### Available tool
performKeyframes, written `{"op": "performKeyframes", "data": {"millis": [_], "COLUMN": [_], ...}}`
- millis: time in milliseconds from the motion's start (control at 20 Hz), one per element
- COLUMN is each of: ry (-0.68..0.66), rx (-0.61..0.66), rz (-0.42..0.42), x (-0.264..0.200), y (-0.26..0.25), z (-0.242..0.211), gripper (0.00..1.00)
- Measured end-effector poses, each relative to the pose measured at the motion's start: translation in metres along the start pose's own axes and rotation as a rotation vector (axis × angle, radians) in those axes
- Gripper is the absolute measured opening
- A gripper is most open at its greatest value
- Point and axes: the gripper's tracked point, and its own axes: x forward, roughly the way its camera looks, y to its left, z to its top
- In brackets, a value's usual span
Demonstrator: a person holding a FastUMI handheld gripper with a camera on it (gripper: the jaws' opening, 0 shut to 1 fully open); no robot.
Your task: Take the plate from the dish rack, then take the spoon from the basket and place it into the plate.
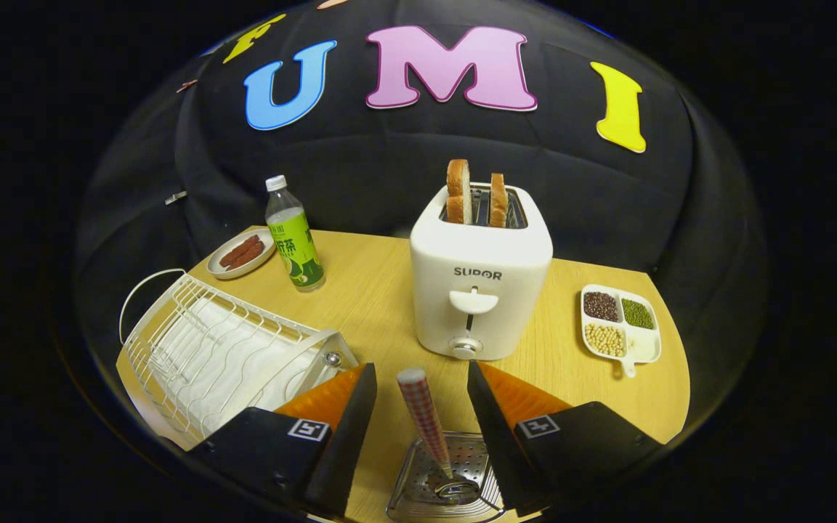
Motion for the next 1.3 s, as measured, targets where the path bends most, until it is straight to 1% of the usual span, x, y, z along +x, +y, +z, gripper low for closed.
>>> {"op": "performKeyframes", "data": {"millis": [50,150,200,250,300,350,400,500,750,900,1050,1200,1300], "ry": [0.007,-0.002,-0.003,0.003,0.006,0.001,-0.016,-0.027,-0.057,-0.104,-0.141,-0.200,-0.220], "rx": [0.009,0.036,0.050,0.059,0.052,0.029,0.006,0.007,-0.017,-0.050,-0.007,0.045,0.055], "rz": [-0.004,-0.017,-0.028,-0.033,-0.041,-0.061,-0.073,-0.057,-0.047,-0.072,-0.062,-0.010,0.005], "x": [0.002,0.004,0.006,0.007,0.007,0.005,0.001,-0.003,-0.022,-0.042,-0.069,-0.100,-0.121], "y": [0.000,-0.002,-0.004,-0.006,-0.008,-0.013,-0.017,-0.012,-0.014,-0.023,-0.029,-0.018,-0.017], "z": [-0.001,0.003,0.005,0.004,0.004,0.005,0.011,0.014,0.032,0.056,0.078,0.102,0.109], "gripper": [0.76,0.59,0.38,0.28,0.24,0.24,0.20,0.15,0.14,0.13,0.14,0.14,0.14]}}
